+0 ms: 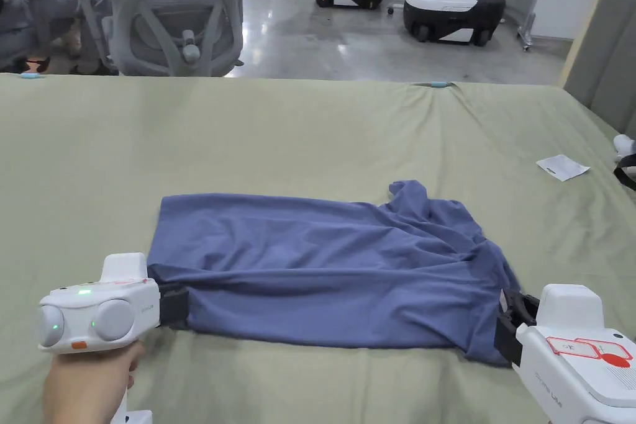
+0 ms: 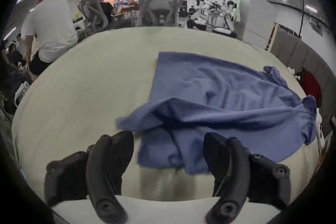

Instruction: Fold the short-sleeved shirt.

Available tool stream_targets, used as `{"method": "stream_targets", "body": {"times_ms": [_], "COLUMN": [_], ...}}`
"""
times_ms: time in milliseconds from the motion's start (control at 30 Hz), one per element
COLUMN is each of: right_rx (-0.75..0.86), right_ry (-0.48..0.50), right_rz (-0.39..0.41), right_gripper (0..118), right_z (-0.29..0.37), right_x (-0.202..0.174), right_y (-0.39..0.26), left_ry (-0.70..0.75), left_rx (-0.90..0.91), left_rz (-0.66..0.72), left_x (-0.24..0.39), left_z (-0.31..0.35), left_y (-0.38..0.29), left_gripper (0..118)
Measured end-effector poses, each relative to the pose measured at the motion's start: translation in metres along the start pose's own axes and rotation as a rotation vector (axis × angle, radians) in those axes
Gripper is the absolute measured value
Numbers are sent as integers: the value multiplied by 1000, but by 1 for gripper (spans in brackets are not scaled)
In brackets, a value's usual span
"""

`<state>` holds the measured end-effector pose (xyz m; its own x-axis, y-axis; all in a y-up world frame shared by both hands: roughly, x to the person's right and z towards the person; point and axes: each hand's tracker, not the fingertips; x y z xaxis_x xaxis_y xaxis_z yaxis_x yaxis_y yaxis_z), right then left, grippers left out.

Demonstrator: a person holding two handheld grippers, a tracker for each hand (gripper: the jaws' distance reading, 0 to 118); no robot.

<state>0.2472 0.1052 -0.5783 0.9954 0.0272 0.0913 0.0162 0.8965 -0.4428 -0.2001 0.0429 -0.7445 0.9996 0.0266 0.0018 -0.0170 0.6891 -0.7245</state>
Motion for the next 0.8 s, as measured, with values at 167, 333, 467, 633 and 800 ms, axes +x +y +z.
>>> {"method": "stream_targets", "body": {"times_ms": [167, 333, 467, 633, 800], "right_rx": [-37, -156, -259, -370, -259], "right_ry": [-65, -7, 23, 57, 83], "right_rz": [28, -69, -132, -80, -57], "right_gripper": [3, 97, 96, 47, 7], "right_z": [-18, -62, -99, -125, -78], "right_x": [25, 53, 61, 50, 42], "right_y": [3, 2, -18, -33, -1], "left_ry": [-2, 1, -14, -34, -56], "left_rx": [-53, 53, 64, 24, 59], "left_rz": [-97, -141, -116, -88, -69], "left_x": [15, 27, 23, 14, 6], "left_z": [8, 40, 44, 33, 63], "left_y": [6, 11, 11, 3, 2], "left_gripper": [6, 6, 6, 6, 5]}}
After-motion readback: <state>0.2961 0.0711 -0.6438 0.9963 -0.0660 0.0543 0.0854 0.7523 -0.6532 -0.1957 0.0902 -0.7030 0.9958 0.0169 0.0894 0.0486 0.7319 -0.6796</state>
